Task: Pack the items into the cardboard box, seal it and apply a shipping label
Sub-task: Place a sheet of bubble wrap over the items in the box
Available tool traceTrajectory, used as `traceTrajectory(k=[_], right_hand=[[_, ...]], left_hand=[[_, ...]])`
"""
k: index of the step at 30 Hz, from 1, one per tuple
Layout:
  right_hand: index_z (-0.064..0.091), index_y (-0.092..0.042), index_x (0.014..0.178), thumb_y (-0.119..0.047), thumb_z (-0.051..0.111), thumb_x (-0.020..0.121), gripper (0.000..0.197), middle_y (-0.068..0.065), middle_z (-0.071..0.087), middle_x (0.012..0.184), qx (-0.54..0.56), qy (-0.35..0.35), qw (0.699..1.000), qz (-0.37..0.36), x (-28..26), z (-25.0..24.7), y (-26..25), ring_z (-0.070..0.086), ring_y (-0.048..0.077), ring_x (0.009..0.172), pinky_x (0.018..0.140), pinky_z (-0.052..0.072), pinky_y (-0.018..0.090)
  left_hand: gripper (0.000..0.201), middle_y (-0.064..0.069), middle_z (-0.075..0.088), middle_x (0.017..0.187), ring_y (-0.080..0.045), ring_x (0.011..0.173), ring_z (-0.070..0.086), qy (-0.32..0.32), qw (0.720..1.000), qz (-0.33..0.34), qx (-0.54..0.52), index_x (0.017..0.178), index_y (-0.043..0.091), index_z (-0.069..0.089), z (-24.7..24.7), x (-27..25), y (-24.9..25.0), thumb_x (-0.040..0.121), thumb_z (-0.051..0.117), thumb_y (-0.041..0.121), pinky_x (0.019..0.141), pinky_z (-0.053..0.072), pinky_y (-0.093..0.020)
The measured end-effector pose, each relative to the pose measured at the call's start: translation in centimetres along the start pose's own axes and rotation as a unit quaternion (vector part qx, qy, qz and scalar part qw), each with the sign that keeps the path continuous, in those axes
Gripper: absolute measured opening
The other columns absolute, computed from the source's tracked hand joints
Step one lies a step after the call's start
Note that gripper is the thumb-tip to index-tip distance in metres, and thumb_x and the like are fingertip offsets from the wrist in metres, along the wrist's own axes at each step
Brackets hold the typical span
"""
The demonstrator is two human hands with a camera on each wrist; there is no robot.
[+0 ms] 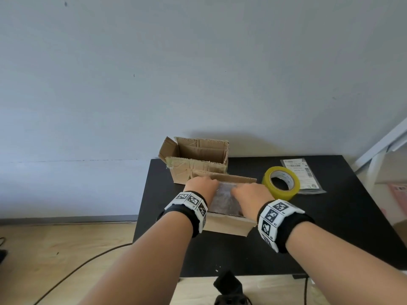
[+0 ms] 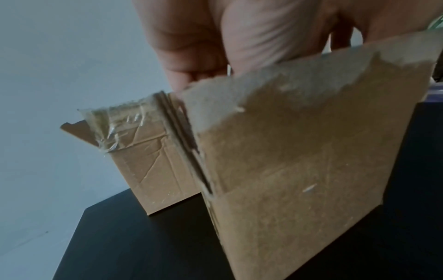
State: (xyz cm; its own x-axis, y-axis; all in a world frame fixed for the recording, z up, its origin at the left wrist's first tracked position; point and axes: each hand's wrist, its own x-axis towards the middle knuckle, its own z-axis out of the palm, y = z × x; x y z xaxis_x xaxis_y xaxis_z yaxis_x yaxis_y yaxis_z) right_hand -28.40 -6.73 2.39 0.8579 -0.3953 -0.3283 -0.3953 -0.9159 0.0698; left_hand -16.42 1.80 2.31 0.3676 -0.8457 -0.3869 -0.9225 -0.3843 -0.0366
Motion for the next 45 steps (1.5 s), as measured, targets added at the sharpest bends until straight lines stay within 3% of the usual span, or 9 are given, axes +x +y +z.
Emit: traceTrajectory(k=[6,11,15,20,24,28,34,40,45], right_hand=[[0.057,-0.016,0.123,-0.021,0.059,0.09,0.034,0.007,0.064,0.118,0.046,-0.082,0.996,0.0,1.2,1.3,0.3,0.062,0.026,0.107,0.09,0.053,0.038],[0.055,-0.013,0.126,-0.013,0.053,0.094,0.032,0.009,0.06,0.122,0.025,-0.07,0.997,0.017,2.0,2.2,0.1,0.059,0.027,0.112,0.094,0.05,0.038],[0.044,-0.009,0.136,-0.013,0.046,0.097,0.04,0.013,0.048,0.132,-0.03,-0.036,0.999,0.01,1.9,3.1,-0.3,0.047,0.028,0.123,0.098,0.045,0.038],[0.043,-0.005,0.135,-0.012,0.046,0.097,0.039,0.016,0.047,0.133,-0.066,-0.035,0.997,-0.013,1.3,2.6,-0.4,0.047,0.03,0.122,0.097,0.046,0.038],[0.047,-0.003,0.13,-0.006,0.049,0.095,0.035,0.016,0.045,0.129,-0.101,-0.021,0.993,-0.055,0.6,2.1,-0.5,0.047,0.029,0.118,0.09,0.048,0.036],[0.041,0.001,0.135,-0.006,0.042,0.098,0.038,0.018,0.047,0.129,-0.107,-0.024,0.993,-0.054,0.5,2.5,-0.5,0.047,0.031,0.118,0.092,0.047,0.038],[0.018,-0.002,0.149,-0.009,0.031,0.1,0.051,0.021,0.043,0.14,-0.052,-0.052,0.996,-0.049,1.4,3.9,-0.2,0.045,0.035,0.126,0.101,0.043,0.043],[0.007,-0.015,0.154,-0.016,0.037,0.101,0.061,0.018,0.046,0.14,-0.037,-0.086,0.994,-0.057,2.3,4.3,-0.2,0.048,0.033,0.126,0.1,0.042,0.042],[0.019,-0.017,0.15,-0.018,0.039,0.1,0.054,0.016,0.053,0.132,-0.05,-0.09,0.991,-0.086,2.9,4.7,-0.1,0.054,0.033,0.119,0.095,0.046,0.042]], left_hand=[[0.046,-0.011,0.059,0.128,-0.03,0.117,0.057,-0.044,0.999,-0.007,-0.003,0.132,0.009,0.045,1.3,0.9,0.0,0.088,0.06,0.007,0.099,0.048,-0.042],[0.048,-0.014,0.06,0.127,-0.031,0.116,0.058,-0.065,0.998,-0.001,-0.019,0.136,0.006,0.041,2.1,1.3,-0.5,0.09,0.056,0.007,0.099,0.047,-0.04],[0.054,-0.016,0.056,0.127,-0.033,0.116,0.057,-0.063,0.998,-0.001,-0.025,0.133,0.005,0.039,2.5,1.3,-0.5,0.085,0.063,0.007,0.098,0.048,-0.043],[0.062,-0.018,0.052,0.128,-0.035,0.114,0.058,-0.048,0.999,0.009,0.012,0.131,0.003,0.036,2.6,0.7,-0.4,0.08,0.07,0.008,0.093,0.051,-0.042],[0.049,-0.013,0.058,0.123,-0.03,0.109,0.061,-0.009,0.995,0.039,0.095,0.126,0.004,0.044,2.3,0.4,0.1,0.084,0.067,0.009,0.084,0.05,-0.038],[0.036,-0.017,0.049,0.127,-0.034,0.108,0.06,0.021,0.993,0.044,0.11,0.127,0.005,0.042,2.5,0.3,1.4,0.093,0.051,0.005,0.083,0.05,-0.04],[0.045,-0.022,0.035,0.139,-0.039,0.114,0.056,-0.069,0.996,0.024,0.056,0.14,0.004,0.033,3.7,0.9,0.8,0.096,0.042,0.008,0.102,0.043,-0.044],[0.053,-0.022,0.026,0.146,-0.043,0.129,0.041,-0.147,0.989,-0.005,-0.007,0.147,0.007,0.027,3.7,1.6,0.6,0.097,0.043,0.009,0.108,0.038,-0.046],[0.049,-0.023,0.027,0.144,-0.043,0.128,0.04,-0.152,0.988,-0.009,0.011,0.145,0.007,0.03,4.1,2.5,1.3,0.098,0.042,0.012,0.106,0.039,-0.049]])
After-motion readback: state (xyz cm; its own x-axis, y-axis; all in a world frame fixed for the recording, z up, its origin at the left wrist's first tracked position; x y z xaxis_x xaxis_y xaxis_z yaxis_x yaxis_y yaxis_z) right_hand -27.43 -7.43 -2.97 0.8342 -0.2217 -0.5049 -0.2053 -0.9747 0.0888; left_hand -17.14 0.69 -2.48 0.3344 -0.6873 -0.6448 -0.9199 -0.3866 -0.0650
